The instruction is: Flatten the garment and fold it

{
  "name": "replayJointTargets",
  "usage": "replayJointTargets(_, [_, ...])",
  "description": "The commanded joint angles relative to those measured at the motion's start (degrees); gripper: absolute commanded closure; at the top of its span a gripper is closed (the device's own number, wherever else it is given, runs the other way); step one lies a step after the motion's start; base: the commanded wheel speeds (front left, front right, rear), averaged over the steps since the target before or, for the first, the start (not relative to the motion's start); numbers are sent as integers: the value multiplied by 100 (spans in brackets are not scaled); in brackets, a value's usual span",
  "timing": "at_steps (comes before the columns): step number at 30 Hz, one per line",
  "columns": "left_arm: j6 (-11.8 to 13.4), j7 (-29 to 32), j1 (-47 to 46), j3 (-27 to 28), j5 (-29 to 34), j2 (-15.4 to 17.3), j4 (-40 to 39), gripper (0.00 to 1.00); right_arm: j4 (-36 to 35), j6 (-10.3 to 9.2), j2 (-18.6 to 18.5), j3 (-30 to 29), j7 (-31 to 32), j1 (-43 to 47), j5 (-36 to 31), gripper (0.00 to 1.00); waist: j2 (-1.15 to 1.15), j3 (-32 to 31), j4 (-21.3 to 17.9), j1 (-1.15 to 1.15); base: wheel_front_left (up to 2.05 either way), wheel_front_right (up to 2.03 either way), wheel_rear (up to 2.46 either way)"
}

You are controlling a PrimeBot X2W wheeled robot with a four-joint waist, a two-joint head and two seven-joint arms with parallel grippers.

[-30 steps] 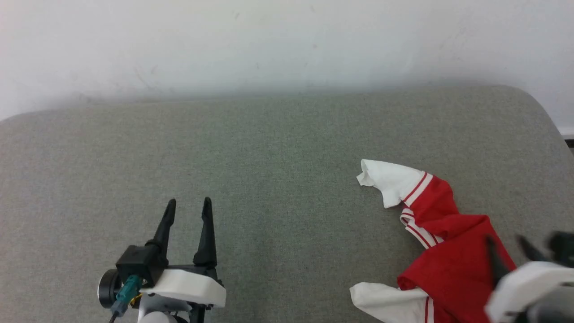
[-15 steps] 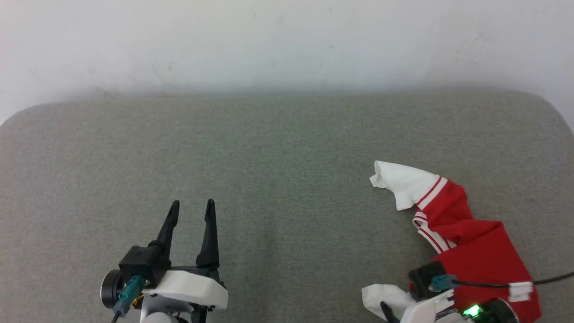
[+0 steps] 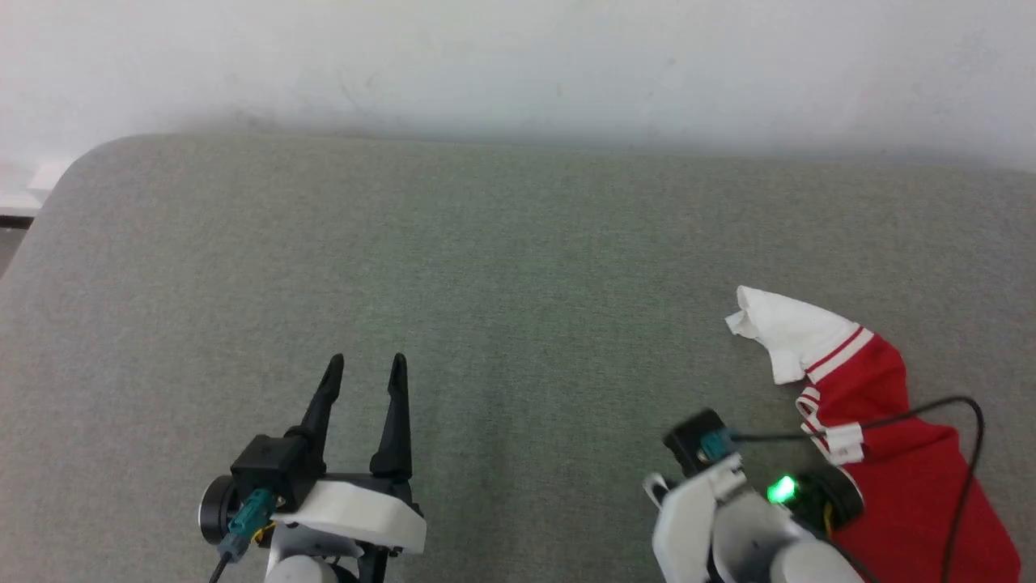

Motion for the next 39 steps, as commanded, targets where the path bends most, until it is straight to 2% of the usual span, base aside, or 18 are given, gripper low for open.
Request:
replayJointTargets(1, [13, -27, -89, -18, -43, -21, 26, 0, 15, -5, 48, 99, -114, -251, 63, 100, 0, 42, 121, 0, 0, 0, 0])
replayJointTargets(8, [60, -27, -222, -118, -106, -22, 4, 0, 316, -5, 103, 816, -849, -1781, 477, 100, 0, 168, 373, 0, 0, 0, 0])
replayJointTargets(14, [88, -27, -337, -276, -203, -22, 36, 0, 1247, -5, 106, 1093, -1447, -2824, 1086, 100, 0, 278, 592, 0, 0, 0, 0])
replayJointTargets(15, [104, -27, -341, -295, -220, -22, 36, 0, 1367, -5, 106, 1118, -1532, -2903, 1202, 64, 0, 284, 603, 0, 0, 0, 0])
replayJointTargets(16, [119, -27, -339, -309, -234, -22, 35, 0, 1473, -5, 106, 1139, -1615, -2960, 1296, 0, 0, 292, 607, 0, 0, 0, 0])
replayJointTargets(20, [159, -27, -296, -294, -251, -22, 48, 0, 1596, -5, 106, 1163, -1998, -2957, 1718, 0, 0, 260, 525, 0, 0, 0, 0])
replayJointTargets(23, [172, -27, -241, -219, -226, -22, 64, 0, 1259, -5, 106, 1066, -2594, -2790, 2114, 0, 0, 181, 376, 0, 0, 0, 0])
replayJointTargets(26, [146, -27, -190, -158, -177, -22, 68, 0, 808, -5, 107, 678, -3221, -2488, 2144, 0, 0, 94, 170, 0, 0, 0, 0])
replayJointTargets(29, [110, -27, -155, -147, -158, -22, 91, 0, 415, -5, 107, 43, -3526, -2002, 1780, 0, 0, 4, -56, 0, 0, 0, 0])
replayJointTargets(30, [110, -27, -155, -147, -158, -22, 91, 0, 415, -5, 107, 43, -3526, -2002, 1780, 0, 0, 4, -56, 0, 0, 0, 0])
replayJointTargets(31, [104, -27, -143, -169, -177, -22, 118, 0, 163, -5, 107, -422, -3561, -1607, 1366, 0, 0, -56, -219, 0, 0, 0, 0])
replayJointTargets(32, [104, -27, -143, -169, -177, -22, 118, 0, 163, -5, 107, -422, -3561, -1607, 1366, 0, 0, -56, -219, 0, 0, 0, 0])
replayJointTargets(33, [106, -27, -152, -218, -187, -22, 186, 0, -104, -5, 107, -834, -3506, -1175, 1027, 0, 0, -91, -384, 0, 0, 0, 0])
replayJointTargets(34, [117, -24, -166, -251, -189, -22, 245, 0, -236, -5, 107, -1003, -3475, -985, 866, 0, 0, -97, -481, 0, 0, 0, 0])
replayJointTargets(39, [364, 434, -470, -342, -273, -22, 637, 0, -700, -5, 107, -1621, -3342, -182, 357, 0, 0, -77, -849, 0, 0, 0, 0])
